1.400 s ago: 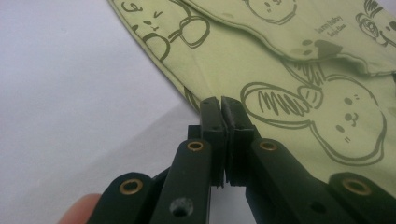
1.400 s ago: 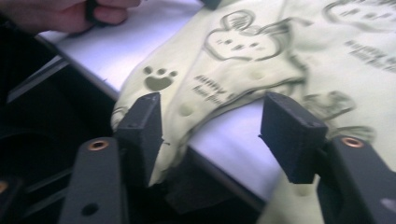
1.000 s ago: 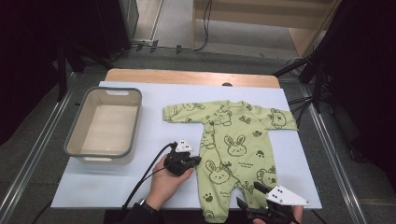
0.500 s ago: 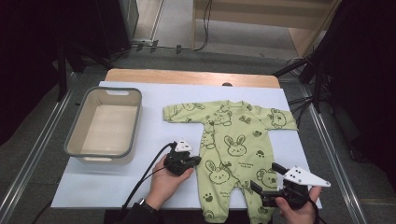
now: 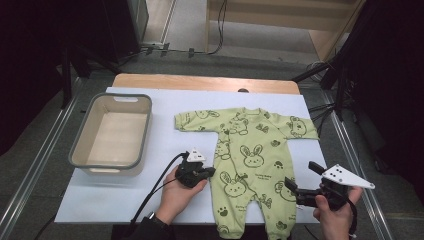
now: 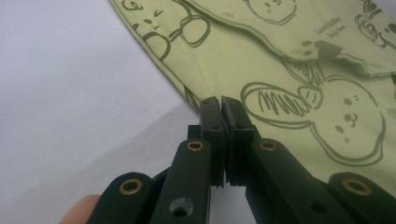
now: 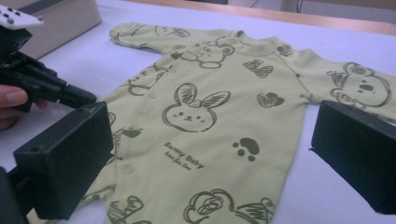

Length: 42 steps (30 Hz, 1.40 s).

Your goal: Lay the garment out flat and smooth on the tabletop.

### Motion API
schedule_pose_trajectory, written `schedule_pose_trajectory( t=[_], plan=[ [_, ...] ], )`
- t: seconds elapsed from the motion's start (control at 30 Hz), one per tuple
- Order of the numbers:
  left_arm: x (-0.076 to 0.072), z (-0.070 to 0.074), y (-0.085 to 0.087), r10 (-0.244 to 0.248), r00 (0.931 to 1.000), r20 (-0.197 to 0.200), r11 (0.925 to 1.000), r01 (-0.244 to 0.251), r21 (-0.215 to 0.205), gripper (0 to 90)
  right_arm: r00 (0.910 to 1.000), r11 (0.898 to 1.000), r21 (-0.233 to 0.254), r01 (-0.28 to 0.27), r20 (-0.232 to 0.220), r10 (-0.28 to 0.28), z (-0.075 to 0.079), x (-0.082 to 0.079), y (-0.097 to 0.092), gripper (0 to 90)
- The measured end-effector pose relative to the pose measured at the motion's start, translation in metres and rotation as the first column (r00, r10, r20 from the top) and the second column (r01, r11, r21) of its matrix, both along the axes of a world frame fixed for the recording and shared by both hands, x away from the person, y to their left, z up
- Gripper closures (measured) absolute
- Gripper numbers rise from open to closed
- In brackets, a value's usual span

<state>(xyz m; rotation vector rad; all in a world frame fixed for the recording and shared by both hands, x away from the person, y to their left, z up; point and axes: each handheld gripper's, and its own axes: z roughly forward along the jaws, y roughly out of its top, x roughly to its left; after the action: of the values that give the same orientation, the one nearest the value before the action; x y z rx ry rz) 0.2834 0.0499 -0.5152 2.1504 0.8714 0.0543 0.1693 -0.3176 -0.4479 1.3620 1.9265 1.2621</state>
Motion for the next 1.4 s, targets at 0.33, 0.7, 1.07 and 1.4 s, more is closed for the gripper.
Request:
schedule_pose_trajectory(
  t=[0.33,0.7,1.07,1.4],
  plan=[
    [0.000,0.000,0.000,-0.001,1.0000,0.002,1.0000,0.001,0.003,88.2,0.9974,0.998,0.026,0.063,0.035,-0.064,0.000,0.003,-0.020,0.0],
    [-0.001,0.000,0.000,0.002,1.0000,0.002,1.0000,-0.002,0.004,88.2,0.9947,0.995,0.040,0.091,0.044,-0.093,-0.019,-0.002,-0.034,0.0],
    [-0.001,0.000,0.000,0.004,1.0000,0.004,1.0000,-0.004,0.005,88.1,0.9931,0.994,0.059,0.094,0.065,-0.098,-0.025,-0.005,-0.038,0.0],
    [-0.001,0.007,0.005,-0.027,0.9991,0.033,0.9976,0.029,-0.063,63.3,0.9944,0.995,0.059,0.085,0.058,-0.088,-0.025,-0.005,-0.036,0.0]
  ],
)
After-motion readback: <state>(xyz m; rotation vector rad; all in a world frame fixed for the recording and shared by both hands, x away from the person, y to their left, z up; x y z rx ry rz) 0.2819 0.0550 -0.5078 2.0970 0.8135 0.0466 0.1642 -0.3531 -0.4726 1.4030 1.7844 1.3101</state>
